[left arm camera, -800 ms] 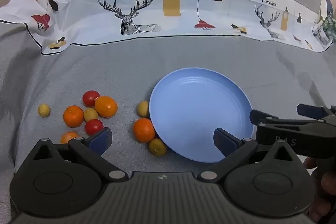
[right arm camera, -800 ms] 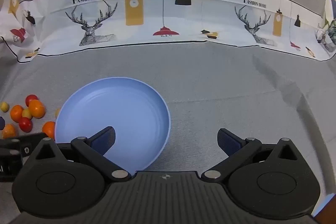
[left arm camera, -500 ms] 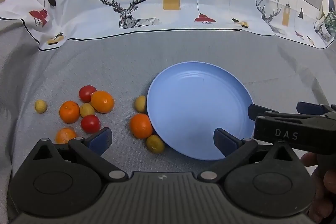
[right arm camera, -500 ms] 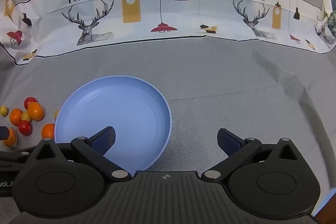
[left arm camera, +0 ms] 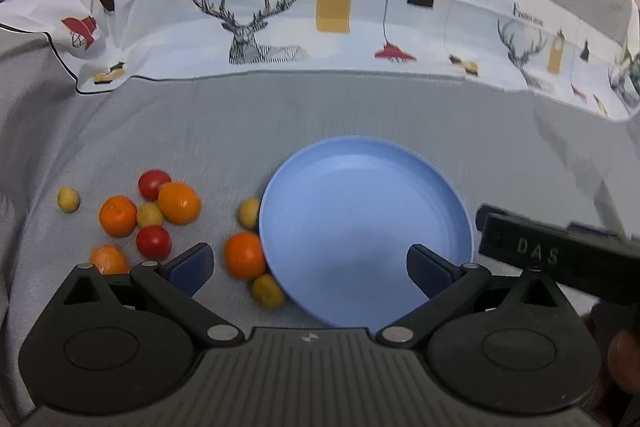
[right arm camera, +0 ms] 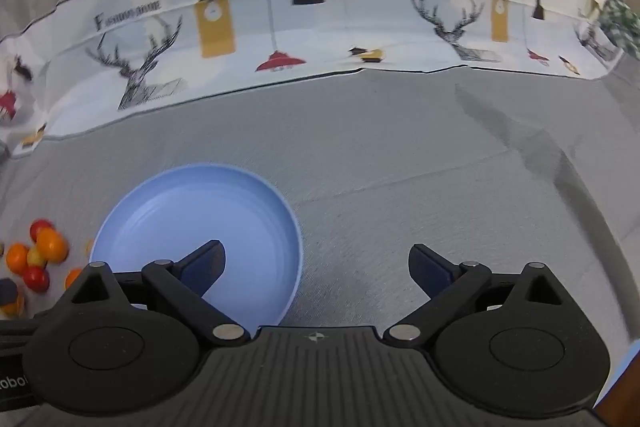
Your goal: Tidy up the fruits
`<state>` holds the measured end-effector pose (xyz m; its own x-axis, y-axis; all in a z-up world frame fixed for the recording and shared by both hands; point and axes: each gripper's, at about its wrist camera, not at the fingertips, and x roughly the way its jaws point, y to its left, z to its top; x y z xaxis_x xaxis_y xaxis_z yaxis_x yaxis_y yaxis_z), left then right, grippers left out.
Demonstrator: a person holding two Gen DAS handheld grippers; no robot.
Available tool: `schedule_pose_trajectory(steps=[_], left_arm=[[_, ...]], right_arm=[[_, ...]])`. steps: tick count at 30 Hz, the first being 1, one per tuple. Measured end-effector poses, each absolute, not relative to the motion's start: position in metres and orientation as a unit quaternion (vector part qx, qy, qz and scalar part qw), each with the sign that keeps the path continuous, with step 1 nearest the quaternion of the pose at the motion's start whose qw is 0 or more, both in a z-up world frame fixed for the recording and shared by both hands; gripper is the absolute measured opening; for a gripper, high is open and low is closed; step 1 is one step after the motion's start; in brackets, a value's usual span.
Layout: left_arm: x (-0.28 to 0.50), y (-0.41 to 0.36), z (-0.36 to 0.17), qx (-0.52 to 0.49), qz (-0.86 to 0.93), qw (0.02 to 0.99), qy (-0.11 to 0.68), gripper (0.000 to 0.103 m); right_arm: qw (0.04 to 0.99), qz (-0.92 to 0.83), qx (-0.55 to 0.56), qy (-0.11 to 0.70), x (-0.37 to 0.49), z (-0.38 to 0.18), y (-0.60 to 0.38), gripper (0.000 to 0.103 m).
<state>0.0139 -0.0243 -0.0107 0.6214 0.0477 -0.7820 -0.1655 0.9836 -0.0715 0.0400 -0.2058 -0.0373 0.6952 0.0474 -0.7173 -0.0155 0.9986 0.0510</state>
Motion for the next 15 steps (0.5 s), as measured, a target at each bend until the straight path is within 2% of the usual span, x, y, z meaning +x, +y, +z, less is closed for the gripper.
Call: schedule_pose_trajectory(steps=[4, 15], left_arm=[[0.023, -0.023, -0.002, -0.077, 0.078, 0.905, 0.411, 0.103], [0.019, -0.007, -0.011, -0.053, 0.085, 0.889, 0.447, 0.103]], right_arm=[[0.924, 0.015, 0.029, 0.382, 0.04, -0.034, -0.21, 0.098], [0.916, 0.05, 0.011, 0.398, 0.039, -0.039, -0.203, 0.095]])
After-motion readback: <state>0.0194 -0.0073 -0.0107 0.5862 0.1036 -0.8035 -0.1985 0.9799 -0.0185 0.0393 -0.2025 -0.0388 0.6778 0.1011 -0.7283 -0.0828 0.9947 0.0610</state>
